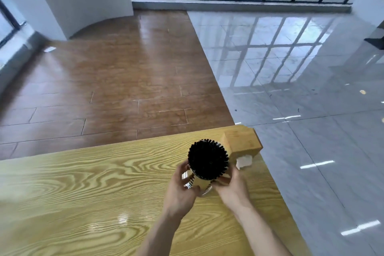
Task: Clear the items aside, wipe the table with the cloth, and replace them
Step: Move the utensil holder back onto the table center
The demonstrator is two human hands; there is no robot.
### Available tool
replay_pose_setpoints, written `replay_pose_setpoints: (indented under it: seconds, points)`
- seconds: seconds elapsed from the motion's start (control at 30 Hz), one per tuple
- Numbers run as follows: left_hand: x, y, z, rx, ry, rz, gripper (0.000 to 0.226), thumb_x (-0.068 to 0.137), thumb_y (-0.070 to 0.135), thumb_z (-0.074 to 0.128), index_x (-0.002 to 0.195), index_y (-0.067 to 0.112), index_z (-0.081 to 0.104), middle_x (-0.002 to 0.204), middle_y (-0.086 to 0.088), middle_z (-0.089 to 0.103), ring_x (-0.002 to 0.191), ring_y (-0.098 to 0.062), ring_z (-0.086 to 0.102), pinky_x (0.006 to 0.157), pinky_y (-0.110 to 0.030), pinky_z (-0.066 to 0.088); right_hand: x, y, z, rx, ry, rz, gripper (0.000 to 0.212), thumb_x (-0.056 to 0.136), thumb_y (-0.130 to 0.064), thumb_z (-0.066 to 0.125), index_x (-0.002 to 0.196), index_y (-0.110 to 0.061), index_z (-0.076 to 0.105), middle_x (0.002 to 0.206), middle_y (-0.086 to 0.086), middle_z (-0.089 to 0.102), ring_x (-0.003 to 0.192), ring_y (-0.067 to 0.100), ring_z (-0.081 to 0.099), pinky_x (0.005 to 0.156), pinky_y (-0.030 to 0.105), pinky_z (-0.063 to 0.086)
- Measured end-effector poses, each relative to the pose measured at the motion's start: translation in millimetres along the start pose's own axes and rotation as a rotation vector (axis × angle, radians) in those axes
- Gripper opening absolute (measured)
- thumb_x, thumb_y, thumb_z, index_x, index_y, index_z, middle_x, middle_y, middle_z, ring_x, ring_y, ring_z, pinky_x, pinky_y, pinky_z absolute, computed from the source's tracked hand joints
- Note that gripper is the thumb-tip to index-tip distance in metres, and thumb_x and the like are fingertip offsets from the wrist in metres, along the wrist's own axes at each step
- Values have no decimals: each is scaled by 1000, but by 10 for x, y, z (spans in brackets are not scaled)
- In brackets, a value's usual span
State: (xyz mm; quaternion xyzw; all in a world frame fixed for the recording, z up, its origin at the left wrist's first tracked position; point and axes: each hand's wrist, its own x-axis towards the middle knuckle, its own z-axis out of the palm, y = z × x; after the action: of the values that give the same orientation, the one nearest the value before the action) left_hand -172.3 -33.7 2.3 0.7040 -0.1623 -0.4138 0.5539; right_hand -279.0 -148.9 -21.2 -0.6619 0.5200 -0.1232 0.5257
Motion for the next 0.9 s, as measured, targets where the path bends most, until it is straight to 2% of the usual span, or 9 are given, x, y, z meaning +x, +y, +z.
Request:
replay_pose_setpoints:
  seconds: [0.13,0.23,0.37,0.47,0.53,0.67,0.77,0.83,0.9]
  points:
    - [59,4,-791,-32,97,8,73,80,-15,61,138,27,49,132,12,59,110,-5,64,62,-7,51,-42,-433,761,-9,-35,-71,56,76,5,78,120,-24,61,106,-12,72,94,9,75,83,24,60]
    - [154,-23,-1279,-40,147,9,78,78,-13,62,142,30,49,136,14,60,117,-10,64,69,-12,53,-46,-714,1216,-17,-61,-87,57,77,0,78,125,-25,62,109,-10,74,95,7,74,90,30,60]
    - [305,-74,-1705,-42,159,0,80,79,-9,66,145,30,46,135,19,57,121,-11,63,73,-14,53,8,-958,1628,-42,-89,-89,56,81,-1,76,129,-26,61,117,-8,72,101,9,71,80,18,52]
    - [389,-131,-1850,-22,143,-14,85,79,-7,65,150,32,40,141,17,55,126,-11,61,83,-21,53,53,-1022,1796,-73,-100,-59,58,83,-3,74,134,-26,58,124,-6,70,107,12,67,86,21,49]
    - [404,-177,-1886,-26,131,-30,87,79,-8,65,151,32,39,141,18,54,128,-11,60,82,-19,54,71,-1012,1847,-87,-108,-40,58,85,-3,72,136,-25,57,127,-5,69,106,12,65,88,22,47]
    - [416,-262,-1871,8,145,-19,87,80,-9,65,151,32,38,141,20,52,129,-10,58,65,-8,52,82,-959,1852,-89,-155,-20,64,85,-4,73,141,-25,52,134,-4,66,110,13,67,92,25,51]
    - [423,-319,-1807,20,180,-53,86,84,-6,65,154,32,31,140,19,46,126,-14,57,80,-19,51,95,-879,1734,-75,-205,10,80,87,-9,75,154,-29,36,146,-5,55,118,14,64,102,31,53]
    - [397,-378,-1736,16,269,-121,82,87,-1,65,155,30,30,139,11,49,116,-17,59,89,-33,49,64,-779,1558,-74,-239,43,76,91,-8,71,155,-27,34,144,-4,54,111,11,61,90,20,52]
    - [343,-465,-1563,50,336,-215,71,91,5,62,153,23,33,138,1,53,102,-18,62,88,-36,46,48,-552,1284,-99,-263,86,62,93,-10,68,148,-28,45,138,-6,58,105,8,58,80,14,46]
